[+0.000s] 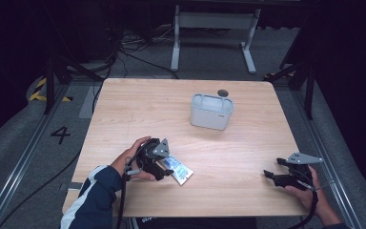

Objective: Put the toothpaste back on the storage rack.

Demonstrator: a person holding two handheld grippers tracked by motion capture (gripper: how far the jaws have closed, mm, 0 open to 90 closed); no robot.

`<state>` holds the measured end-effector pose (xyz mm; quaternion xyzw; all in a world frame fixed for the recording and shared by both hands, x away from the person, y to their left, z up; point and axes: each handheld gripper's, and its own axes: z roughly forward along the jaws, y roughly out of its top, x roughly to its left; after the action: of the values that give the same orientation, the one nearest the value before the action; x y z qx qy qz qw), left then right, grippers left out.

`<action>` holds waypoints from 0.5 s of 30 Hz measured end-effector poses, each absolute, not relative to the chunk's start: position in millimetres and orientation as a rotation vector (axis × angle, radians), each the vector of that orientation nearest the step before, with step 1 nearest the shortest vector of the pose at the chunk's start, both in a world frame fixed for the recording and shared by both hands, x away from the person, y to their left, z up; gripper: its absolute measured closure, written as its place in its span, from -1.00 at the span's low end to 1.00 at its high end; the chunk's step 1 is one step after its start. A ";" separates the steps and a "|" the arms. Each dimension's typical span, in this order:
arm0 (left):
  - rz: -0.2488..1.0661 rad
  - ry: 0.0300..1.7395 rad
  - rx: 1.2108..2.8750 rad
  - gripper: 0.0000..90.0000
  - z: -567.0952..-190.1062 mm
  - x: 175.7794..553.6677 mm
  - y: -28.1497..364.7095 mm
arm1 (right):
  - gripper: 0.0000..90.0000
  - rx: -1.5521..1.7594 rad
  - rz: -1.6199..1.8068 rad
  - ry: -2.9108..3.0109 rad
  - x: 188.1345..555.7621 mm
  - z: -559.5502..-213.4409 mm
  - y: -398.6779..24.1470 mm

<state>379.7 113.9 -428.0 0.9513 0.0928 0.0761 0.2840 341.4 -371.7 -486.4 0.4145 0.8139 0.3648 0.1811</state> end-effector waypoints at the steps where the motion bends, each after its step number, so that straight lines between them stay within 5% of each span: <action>1: 0.193 0.241 2.550 -0.54 -428.5 380.0 111.5 | -0.55 1.171 1.030 2.299 341.4 -486.4 -371.7; 15: 0.074 0.150 2.611 -0.58 -433.1 389.8 89.5 | -0.55 1.170 1.030 2.300 341.5 -486.4 -371.9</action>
<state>389.8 89.5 -433.1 0.9637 0.0553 0.0274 0.2598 341.5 -371.9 -486.4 0.4142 0.8142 0.3646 0.1806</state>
